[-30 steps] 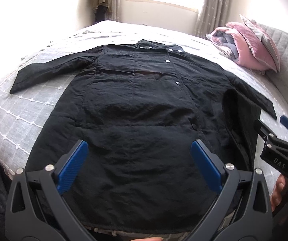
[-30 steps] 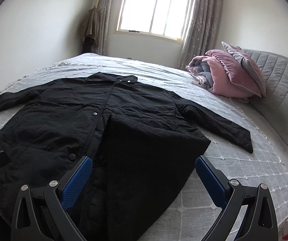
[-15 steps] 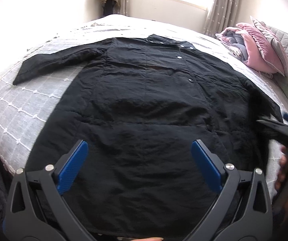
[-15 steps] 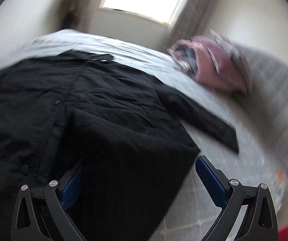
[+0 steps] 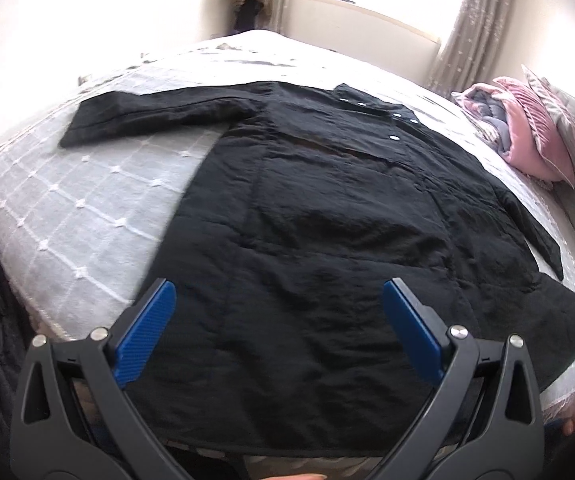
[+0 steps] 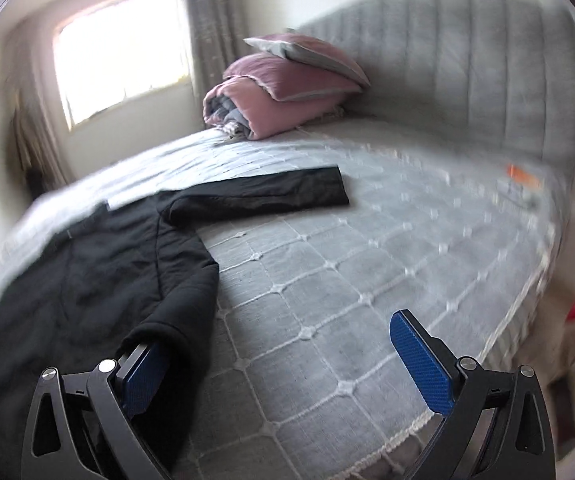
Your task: Fold large clothes
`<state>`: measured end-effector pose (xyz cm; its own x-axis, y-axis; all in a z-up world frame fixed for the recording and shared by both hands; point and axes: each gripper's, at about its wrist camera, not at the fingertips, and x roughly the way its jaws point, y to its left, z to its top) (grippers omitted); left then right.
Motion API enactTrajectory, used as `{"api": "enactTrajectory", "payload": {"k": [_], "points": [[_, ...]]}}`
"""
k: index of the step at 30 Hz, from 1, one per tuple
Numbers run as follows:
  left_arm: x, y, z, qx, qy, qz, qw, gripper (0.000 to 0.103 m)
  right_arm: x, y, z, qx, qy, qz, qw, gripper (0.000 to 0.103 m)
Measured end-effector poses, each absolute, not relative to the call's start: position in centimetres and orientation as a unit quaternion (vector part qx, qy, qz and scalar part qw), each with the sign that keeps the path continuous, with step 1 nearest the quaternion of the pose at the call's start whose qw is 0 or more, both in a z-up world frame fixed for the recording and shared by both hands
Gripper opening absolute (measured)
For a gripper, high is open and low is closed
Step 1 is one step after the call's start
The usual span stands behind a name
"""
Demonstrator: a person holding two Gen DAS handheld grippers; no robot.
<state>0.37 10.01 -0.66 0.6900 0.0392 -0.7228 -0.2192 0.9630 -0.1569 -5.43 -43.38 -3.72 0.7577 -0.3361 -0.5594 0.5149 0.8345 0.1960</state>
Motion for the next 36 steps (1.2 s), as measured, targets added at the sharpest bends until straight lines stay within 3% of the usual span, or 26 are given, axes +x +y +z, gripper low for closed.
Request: {"api": "enactTrajectory", "payload": {"k": [4, 12, 16, 19, 21, 22, 23, 24, 25, 26, 30, 36], "points": [[-0.9, 14.5, -0.4, -0.17, 0.385, 0.092, 0.902, 0.102, -7.0, -44.5, -3.2, 0.214, 0.257, -0.173, 0.927, 0.103], [-4.0, 20.6, -1.1, -0.233, 0.396, 0.092, 0.884, 0.102, -11.5, -44.5, -1.7, 0.231, 0.162, -0.068, 0.957, 0.103], [-2.7, 20.0, -2.3, -0.197, 0.432, 0.068, 0.877, 0.101, -5.9, -43.8, -4.6, 0.233, 0.307, -0.045, 0.922, 0.103], [-1.3, 19.7, -4.1, -0.193, 0.483, 0.03, 0.854, 0.084, -2.4, -43.2, -7.0, 0.209, 0.387, -0.116, 0.89, 0.102], [-0.5, 19.6, -5.0, -0.19, 0.506, 0.006, 0.841, 0.083, -1.7, -43.0, -7.7, 0.197, 0.402, -0.148, 0.882, 0.089], [-0.2, 19.6, -5.3, -0.19, 0.516, 0.007, 0.835, 0.075, -1.4, -42.7, -8.1, 0.196, 0.413, -0.138, 0.879, 0.077], [0.2, 19.4, -5.9, -0.191, 0.531, 0.013, 0.826, 0.069, -1.1, -42.6, -8.5, 0.195, 0.421, -0.128, 0.876, 0.056], [0.4, 18.9, -6.3, -0.183, 0.544, 0.016, 0.819, 0.059, -0.7, -42.0, -9.0, 0.191, 0.438, -0.113, 0.871, 0.046], [0.6, 18.3, -6.5, -0.173, 0.557, 0.012, 0.812, 0.049, -0.7, -41.8, -9.2, 0.187, 0.442, -0.114, 0.87, 0.025], [0.9, 17.4, -6.9, -0.158, 0.572, 0.004, 0.805, 0.045, -0.6, -41.5, -9.2, 0.182, 0.442, -0.12, 0.87, 0.015], [1.1, 15.4, -6.8, -0.086, 0.577, 0.035, 0.812, 0.011, -1.8, -41.9, -7.9, 0.193, 0.4, -0.133, 0.886, 0.009], [-0.1, 15.0, -5.6, -0.057, 0.553, 0.058, 0.83, 0.008, -2.1, -43.2, -8.0, 0.214, 0.394, -0.141, 0.883, 0.009]]}}
